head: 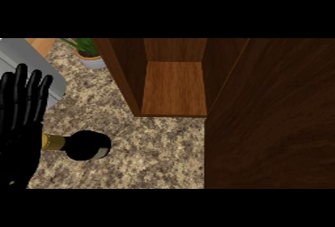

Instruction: Pick up the wine, place it into the cabinet and close the cabinet

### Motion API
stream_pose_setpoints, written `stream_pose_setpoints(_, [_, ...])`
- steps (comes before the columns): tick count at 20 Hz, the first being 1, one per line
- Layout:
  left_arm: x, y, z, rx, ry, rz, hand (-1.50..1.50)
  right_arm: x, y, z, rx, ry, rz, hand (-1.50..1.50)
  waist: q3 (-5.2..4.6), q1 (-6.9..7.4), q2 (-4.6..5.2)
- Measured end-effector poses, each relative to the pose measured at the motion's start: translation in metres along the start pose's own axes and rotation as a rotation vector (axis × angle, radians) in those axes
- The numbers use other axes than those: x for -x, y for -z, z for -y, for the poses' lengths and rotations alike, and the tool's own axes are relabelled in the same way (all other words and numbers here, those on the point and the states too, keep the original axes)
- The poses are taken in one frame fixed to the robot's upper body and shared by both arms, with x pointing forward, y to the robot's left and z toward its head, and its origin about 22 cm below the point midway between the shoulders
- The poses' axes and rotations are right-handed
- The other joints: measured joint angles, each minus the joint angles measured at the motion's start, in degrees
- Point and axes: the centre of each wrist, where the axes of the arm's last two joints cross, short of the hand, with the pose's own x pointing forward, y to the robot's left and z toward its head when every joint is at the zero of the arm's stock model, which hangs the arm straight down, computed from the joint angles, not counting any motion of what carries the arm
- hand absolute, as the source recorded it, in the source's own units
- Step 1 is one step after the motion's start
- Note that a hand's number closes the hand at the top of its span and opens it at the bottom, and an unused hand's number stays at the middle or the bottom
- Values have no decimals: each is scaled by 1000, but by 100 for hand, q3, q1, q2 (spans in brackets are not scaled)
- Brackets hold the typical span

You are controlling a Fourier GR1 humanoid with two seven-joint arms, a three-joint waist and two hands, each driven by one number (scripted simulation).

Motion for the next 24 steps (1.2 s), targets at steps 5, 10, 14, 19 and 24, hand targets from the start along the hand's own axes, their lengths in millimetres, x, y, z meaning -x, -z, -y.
stream_pose_setpoints(5, [-9, -5, -3, 260, -121, 104, -150, -3, -12, 2, -10, -4, -25, -150, 54, -71, 50])
stream_pose_setpoints(10, [-8, -26, 8, 569, -396, 47, -150, -7, -20, -11, -131, 96, -66, -150, 67, -52, 66])
stream_pose_setpoints(14, [-22, -48, -8, 693, -530, 4, -150, -26, -30, -11, -190, 139, -88, -150, 77, -10, 64])
stream_pose_setpoints(19, [-39, -70, -33, 744, -560, -65, -150, -50, -38, -9, -215, 159, -93, -150, 86, 16, 78])
stream_pose_setpoints(24, [-45, -85, -51, 745, -558, -121, -150, -59, -38, -16, -223, 175, -110, -150, 89, 44, 82])
